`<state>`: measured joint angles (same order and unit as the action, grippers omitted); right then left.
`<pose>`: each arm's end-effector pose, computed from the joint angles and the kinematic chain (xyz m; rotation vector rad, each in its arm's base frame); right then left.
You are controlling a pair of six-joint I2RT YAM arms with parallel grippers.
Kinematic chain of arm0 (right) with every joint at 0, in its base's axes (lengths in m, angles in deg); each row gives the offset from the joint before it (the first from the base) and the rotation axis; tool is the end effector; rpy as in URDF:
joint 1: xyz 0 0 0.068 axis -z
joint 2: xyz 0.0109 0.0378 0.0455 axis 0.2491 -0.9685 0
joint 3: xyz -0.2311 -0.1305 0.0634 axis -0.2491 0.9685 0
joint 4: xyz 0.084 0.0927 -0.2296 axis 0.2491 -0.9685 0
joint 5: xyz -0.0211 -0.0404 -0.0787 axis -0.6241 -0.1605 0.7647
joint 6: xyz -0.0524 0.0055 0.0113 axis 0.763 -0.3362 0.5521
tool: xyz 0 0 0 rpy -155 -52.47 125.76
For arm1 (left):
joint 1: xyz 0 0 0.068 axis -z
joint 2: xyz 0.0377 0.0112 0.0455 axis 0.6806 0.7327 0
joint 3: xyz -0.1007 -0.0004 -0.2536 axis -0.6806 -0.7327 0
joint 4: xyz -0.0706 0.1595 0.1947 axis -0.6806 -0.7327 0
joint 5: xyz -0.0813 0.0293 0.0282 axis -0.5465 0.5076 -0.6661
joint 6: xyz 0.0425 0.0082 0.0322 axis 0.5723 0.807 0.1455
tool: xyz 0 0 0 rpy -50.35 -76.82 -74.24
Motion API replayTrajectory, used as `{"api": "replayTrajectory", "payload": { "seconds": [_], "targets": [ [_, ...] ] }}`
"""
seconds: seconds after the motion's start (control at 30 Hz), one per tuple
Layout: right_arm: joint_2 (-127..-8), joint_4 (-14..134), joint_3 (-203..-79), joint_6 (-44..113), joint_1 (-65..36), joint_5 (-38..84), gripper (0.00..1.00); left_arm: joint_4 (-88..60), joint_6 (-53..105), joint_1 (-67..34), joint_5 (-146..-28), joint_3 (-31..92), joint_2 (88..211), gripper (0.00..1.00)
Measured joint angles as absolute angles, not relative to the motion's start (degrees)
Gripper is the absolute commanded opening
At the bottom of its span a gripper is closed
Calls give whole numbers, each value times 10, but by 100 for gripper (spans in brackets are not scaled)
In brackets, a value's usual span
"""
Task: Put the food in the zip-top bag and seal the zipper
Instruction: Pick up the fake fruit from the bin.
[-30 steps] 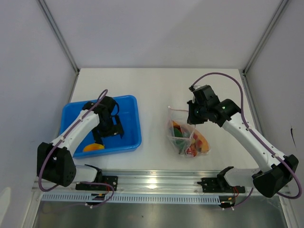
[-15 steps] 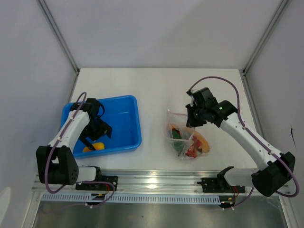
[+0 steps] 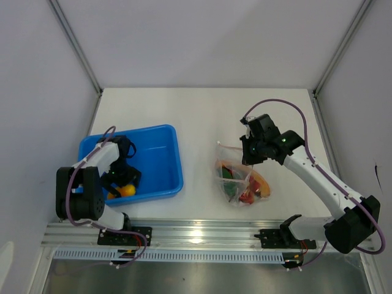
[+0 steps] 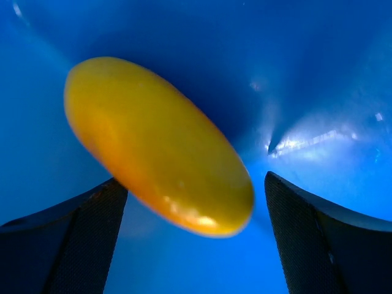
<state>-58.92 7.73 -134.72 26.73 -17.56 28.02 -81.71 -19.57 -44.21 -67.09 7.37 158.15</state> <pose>0.2118 0.1346 0.3195 -0.4098 2.5653 0.3745 0.2083 0.0120 0.1776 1.4585 -2.6723 -0.4083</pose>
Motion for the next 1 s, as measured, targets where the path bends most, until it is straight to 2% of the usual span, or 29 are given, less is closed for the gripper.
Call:
{"api": "replayTrajectory", "payload": {
  "seconds": [0.27,0.47,0.57,0.7,1.0],
  "targets": [
    [-589,77,-1347,268,-171,290,0,-800,-202,-443,-658,73,1626,83],
    [-587,76,-1346,268,-168,293,0,-794,-205,-443,-653,70,1627,71],
    [-587,76,-1346,270,-167,294,0,-791,-205,-443,-648,71,1634,59],
    [-587,74,-1346,272,-166,297,0,-790,-201,-443,-637,81,1649,40],
    [-587,73,-1346,272,-161,301,0,-772,-190,-443,-624,114,1661,11]
  ]
}}
